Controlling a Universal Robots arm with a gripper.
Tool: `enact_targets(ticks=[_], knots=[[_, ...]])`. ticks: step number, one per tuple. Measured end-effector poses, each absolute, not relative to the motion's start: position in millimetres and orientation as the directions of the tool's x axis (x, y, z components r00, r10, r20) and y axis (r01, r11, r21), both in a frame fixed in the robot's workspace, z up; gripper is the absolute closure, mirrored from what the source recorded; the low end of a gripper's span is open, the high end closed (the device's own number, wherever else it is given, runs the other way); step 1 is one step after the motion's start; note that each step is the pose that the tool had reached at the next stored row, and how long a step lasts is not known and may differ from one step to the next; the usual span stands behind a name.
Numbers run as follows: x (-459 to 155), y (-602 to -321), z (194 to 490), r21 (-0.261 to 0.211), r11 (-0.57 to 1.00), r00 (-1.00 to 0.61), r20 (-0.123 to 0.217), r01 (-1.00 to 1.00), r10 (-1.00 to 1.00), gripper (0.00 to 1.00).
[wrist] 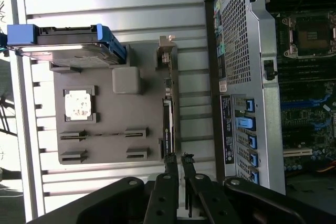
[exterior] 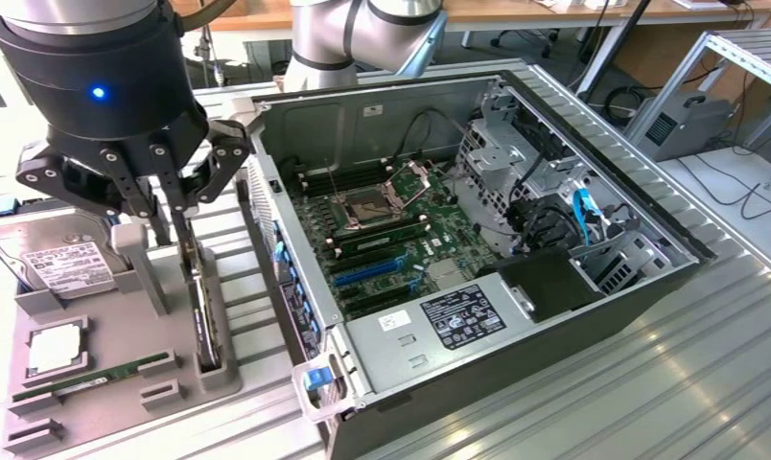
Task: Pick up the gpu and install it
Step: 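Pick up the gpu and move the gpu toward the slot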
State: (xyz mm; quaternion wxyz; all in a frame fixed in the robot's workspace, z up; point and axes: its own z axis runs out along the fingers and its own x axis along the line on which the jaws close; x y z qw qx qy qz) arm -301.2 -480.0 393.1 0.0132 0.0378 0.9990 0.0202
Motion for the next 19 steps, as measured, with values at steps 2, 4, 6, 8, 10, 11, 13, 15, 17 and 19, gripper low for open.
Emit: enact_targets(ticks=[2, 4, 6, 8, 10, 11, 13, 15, 17, 19], knots=[[-301.2, -480.0, 393.1, 0.041, 0.996, -0.997, -0.025, 0.075, 0.076, 0.76], [-301.2, -480.0, 393.1, 0.041, 0.996, -0.997, -0.025, 0.075, 0.076, 0.64], [-301.2, -480.0, 393.1, 0.041, 0.996, -0.997, -0.025, 0.075, 0.076, 0.58], [-301.2, -480.0, 393.1, 0.041, 0.996, -0.997, -0.025, 0.075, 0.076, 0.52], [-301.2, -480.0, 393.1, 0.041, 0.996, -0.997, -0.025, 0.075, 0.076, 0.52], [-301.2, -480.0, 393.1, 0.041, 0.996, -0.997, -0.025, 0.075, 0.076, 0.52], [-301.3, -480.0, 393.1, 0.041, 0.996, -0.997, -0.025, 0.075, 0.076, 0.52], [-301.4, -479.8, 392.8, 0.041, 0.996, -0.997, -0.025, 0.075, 0.076, 0.52], [-301.4, -479.1, 392.5, 0.041, 0.996, -0.997, -0.025, 0.075, 0.076, 0.52], [-301.3, -477.2, 392.0, 0.041, 0.996, -0.997, -0.025, 0.075, 0.076, 0.52]])
